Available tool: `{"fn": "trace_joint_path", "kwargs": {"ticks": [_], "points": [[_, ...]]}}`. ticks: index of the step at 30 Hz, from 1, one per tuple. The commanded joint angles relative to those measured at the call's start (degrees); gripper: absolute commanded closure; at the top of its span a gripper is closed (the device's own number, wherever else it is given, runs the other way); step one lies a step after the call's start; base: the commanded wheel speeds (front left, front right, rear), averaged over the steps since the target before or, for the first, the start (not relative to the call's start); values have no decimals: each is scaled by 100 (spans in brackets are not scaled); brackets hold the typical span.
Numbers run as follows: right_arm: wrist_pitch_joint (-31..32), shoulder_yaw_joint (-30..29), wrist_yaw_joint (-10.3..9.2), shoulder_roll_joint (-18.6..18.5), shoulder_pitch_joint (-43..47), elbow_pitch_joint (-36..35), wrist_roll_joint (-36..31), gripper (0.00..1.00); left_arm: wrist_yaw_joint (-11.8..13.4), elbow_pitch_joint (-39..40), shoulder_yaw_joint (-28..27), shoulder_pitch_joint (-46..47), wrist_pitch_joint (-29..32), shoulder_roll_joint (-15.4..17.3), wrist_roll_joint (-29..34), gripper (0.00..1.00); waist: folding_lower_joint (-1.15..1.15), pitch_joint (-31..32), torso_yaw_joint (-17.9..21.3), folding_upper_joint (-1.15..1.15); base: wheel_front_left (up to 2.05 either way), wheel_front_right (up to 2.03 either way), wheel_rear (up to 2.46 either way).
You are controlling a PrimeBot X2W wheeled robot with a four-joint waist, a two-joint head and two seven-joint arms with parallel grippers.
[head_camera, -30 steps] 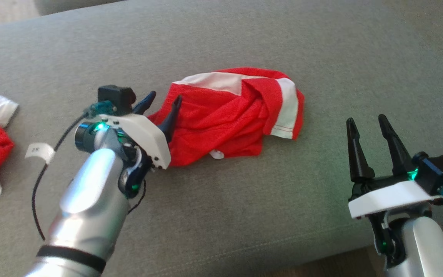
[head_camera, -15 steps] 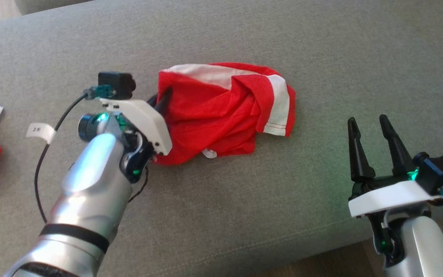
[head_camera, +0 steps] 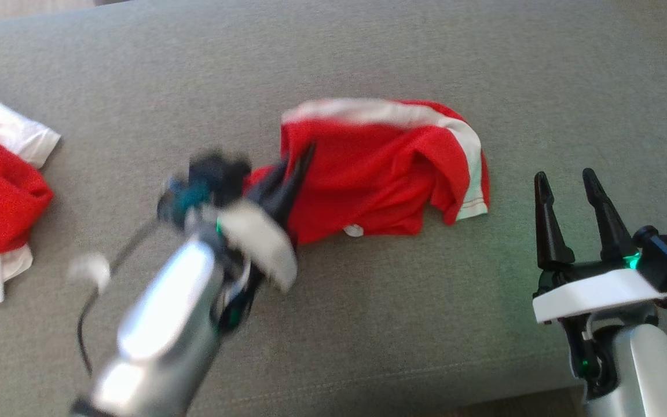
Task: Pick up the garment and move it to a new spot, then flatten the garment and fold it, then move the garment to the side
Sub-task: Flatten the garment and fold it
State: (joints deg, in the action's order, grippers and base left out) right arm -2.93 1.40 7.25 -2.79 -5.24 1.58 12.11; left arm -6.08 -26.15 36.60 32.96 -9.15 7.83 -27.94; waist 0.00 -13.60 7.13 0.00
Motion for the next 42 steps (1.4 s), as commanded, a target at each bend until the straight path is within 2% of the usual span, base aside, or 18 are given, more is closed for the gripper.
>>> {"fn": "trace_joint_path", "kwargs": {"ticks": [1, 5, 9, 14, 19, 20, 21, 25, 31, 34, 42], "points": [[40, 126, 24, -17, -106, -220, 38, 0, 44, 254, -147, -120, 13, 200, 5, 100, 0, -23, -67, 0, 0, 0, 0], [73, 97, 24, -17, -127, -266, 41, 0, 293, 923, -135, -917, 140, 501, -59, 100, 0, -103, -226, 0, 0, 0, 0], [132, 70, 24, -23, -152, -284, 26, 0, 516, 1249, -196, -1407, 267, 711, -145, 100, 0, -149, -319, 0, 0, 0, 0], [187, 6, 24, -53, -180, -303, 15, 0, 753, 1363, -367, -1749, 262, 835, -280, 100, 0, -167, -351, 0, 0, 0, 0], [236, -141, 24, -65, -166, -349, -35, 0, 849, 1248, -496, -1946, 226, 852, -456, 100, 0, -146, -318, 0, 0, 0, 0], [244, -164, 24, -69, -156, -356, -43, 0, 893, 1214, -538, -1982, 192, 834, -493, 62, 0, -126, -309, 0, 0, 0, 0], [249, -186, 24, -70, -143, -364, -54, 0, 945, 1193, -585, -2014, 129, 812, -515, 0, 0, -98, -302, 0, 0, 0, 0], [273, -258, 24, -71, -52, -395, -99, 0, 1108, 1195, -744, -2147, -174, 692, -594, 0, 0, 45, -290, 0, 0, 0, 0], [289, -284, 24, -65, 56, -440, -159, 0, 1382, 1467, -986, -2188, -506, 593, -374, 0, 0, 216, -294, 0, 0, 0, 0], [302, -207, 24, -61, 123, -463, -203, 0, 1634, 1902, -1310, -2186, -578, 533, 21, 0, 0, 331, -309, 0, 0, 0, 0], [317, -76, 24, -71, 222, -438, -247, 0, 1773, 2570, -1979, -2411, -584, 556, 787, 0, 0, 552, -378, 0, 0, 0, 0]]}}
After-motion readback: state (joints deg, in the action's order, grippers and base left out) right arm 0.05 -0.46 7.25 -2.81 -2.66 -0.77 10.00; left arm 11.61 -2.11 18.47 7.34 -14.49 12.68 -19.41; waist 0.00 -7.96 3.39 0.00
